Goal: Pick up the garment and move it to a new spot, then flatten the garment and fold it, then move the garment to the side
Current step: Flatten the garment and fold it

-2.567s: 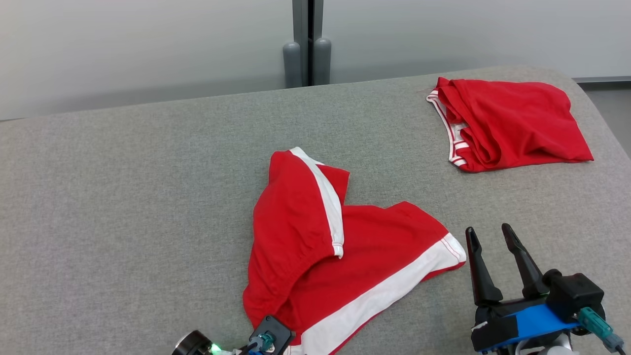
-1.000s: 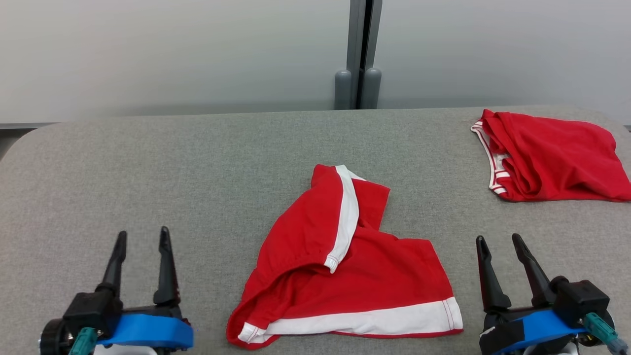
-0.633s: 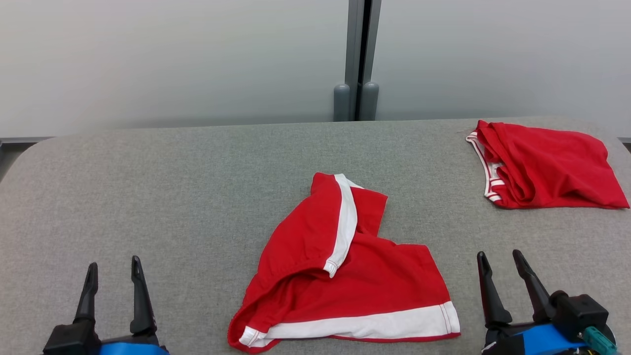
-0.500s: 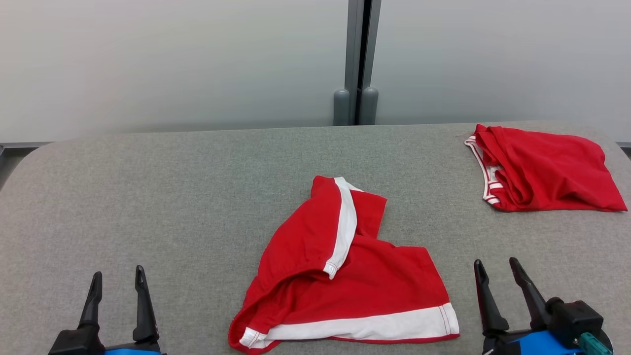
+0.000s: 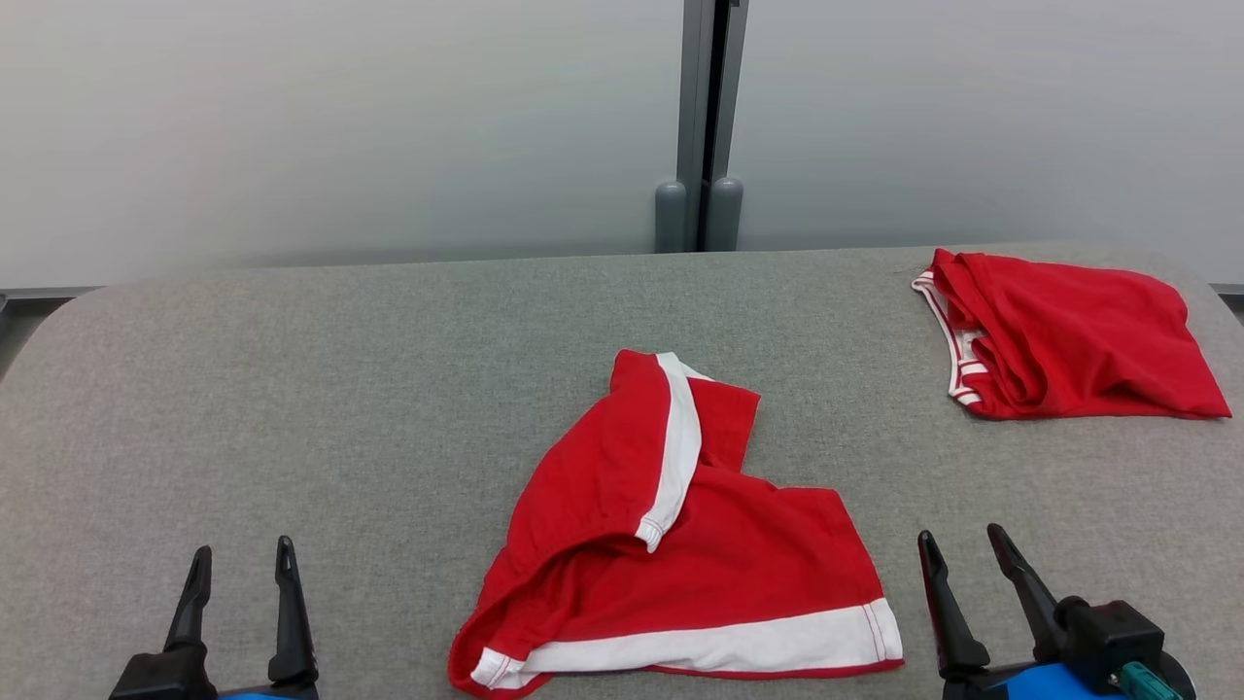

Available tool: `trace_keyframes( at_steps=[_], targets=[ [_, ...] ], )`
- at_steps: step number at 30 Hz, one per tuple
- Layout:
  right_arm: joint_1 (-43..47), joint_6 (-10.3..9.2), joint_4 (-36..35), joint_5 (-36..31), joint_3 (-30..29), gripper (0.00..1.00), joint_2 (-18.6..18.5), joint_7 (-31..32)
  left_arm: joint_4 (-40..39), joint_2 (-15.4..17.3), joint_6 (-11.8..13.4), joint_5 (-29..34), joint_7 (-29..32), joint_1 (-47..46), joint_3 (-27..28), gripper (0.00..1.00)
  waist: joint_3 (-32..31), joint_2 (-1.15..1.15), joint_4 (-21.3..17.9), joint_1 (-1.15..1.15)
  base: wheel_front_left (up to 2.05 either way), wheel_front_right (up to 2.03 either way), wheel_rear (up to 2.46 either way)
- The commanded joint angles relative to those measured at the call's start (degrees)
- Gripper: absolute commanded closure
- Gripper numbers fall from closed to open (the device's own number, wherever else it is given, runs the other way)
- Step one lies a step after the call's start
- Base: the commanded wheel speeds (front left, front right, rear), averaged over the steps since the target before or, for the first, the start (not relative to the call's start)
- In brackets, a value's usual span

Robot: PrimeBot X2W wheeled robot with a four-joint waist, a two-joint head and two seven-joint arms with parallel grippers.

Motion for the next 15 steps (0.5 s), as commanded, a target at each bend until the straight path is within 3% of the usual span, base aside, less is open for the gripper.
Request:
trace_keyframes(
  at_steps=[1, 15],
  targets=[
    [0.5, 0.01, -0.1, -0.4, 0.0, 0.0, -0.1, 0.1, 0.1, 0.0, -0.3, 0.2, -0.2, -0.9, 0.6, 0.0, 0.0, 0.0, 0.0, 0.0, 0.0, 0.0, 0.0],
    [0.5, 0.01, -0.3, -0.4, 0.1, 0.0, -0.1, 0.6, 0.4, -0.8, -1.3, 1.4, -0.2, -1.1, 2.1, 0.0, 0.2, 0.0, -0.1, 0.0, 0.0, 0.0, 0.0]
  ],
)
